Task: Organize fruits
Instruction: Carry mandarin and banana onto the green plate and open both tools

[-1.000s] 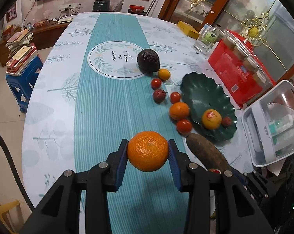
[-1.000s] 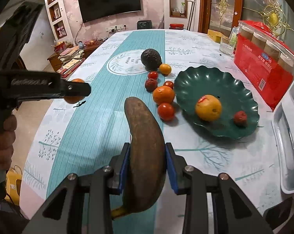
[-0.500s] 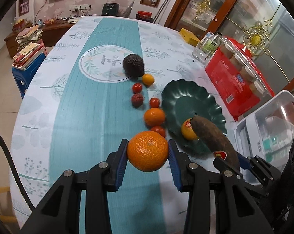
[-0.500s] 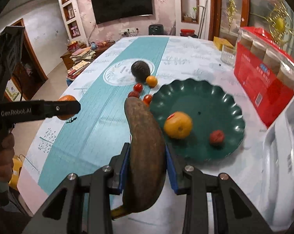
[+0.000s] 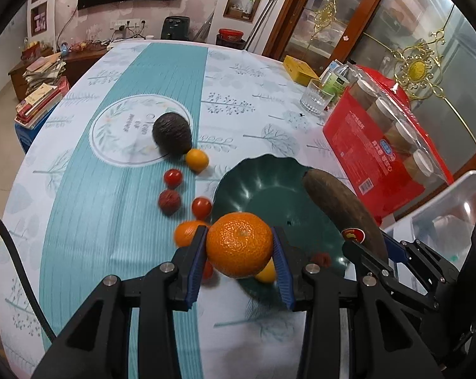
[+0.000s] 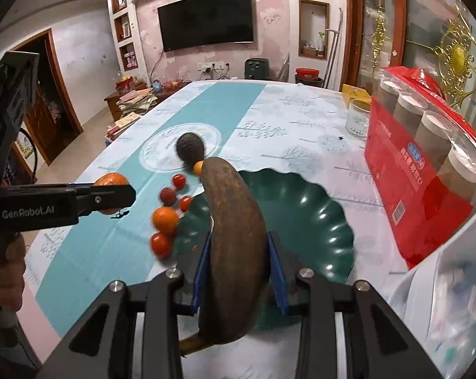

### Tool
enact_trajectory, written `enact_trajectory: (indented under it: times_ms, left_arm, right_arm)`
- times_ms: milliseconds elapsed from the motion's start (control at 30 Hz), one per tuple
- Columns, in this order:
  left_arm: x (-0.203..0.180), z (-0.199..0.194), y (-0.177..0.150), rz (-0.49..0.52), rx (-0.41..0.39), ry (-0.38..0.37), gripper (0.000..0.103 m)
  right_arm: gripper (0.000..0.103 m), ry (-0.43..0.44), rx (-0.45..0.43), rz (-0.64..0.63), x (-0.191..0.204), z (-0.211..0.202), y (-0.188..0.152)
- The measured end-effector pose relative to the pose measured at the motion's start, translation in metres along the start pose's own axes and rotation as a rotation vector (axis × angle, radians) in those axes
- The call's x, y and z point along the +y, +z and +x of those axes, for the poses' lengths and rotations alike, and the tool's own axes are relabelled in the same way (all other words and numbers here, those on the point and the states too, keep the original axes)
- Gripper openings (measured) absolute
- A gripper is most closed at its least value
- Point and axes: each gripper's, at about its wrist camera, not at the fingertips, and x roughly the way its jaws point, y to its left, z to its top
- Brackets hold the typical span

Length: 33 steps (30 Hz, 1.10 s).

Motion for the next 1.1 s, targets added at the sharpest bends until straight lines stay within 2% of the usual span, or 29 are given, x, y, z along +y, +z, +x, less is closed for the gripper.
enact_trajectory:
  times_ms: [133,233,367,567,700,1000,1067,1100]
  left_arm:
    - [-0.006,0.017,0.011,0.006,0.006,0.026,0.038]
    - [-0.007,0.029,0.016,0.001,0.006,0.021,0.038]
    - [-0.005,0.05,0.014,-0.016,0.023,0.012,0.038]
    - [-0.004,0.084,0.008,-0.018,0.084,-0.019,0.038]
    - [-0.005,0.1,0.004,-0.015,0.086,-0.08,0.038]
    - [-0.004,0.122,0.001,-0.023,0.126,-0.086,0.039]
    - [-0.004,0.122,0.001,-0.025,0.136,-0.102,0.045]
    - [-0.004,0.122,0.001,-0.027,0.141,-0.101,0.056]
  right_arm:
    - [0.035,0.0,-0.001,0.044,-0.021,0.016,0.004]
    - [0.035,-0.04,-0.005,0.039,-0.028,0.028,0.002]
    - [0.035,-0.025,-0.001,0.074,-0.036,0.042,-0.003]
    - [0.035,-0.057,0.009,0.094,-0.044,0.063,-0.009]
    - [0.035,-0.094,0.038,0.119,-0.052,0.079,-0.015]
    - [0.036,-0.122,0.071,0.154,-0.06,0.092,-0.022]
    - [0.037,-0.124,0.082,0.17,-0.062,0.092,-0.021]
    - [0.039,-0.128,0.093,0.185,-0.063,0.093,-0.022]
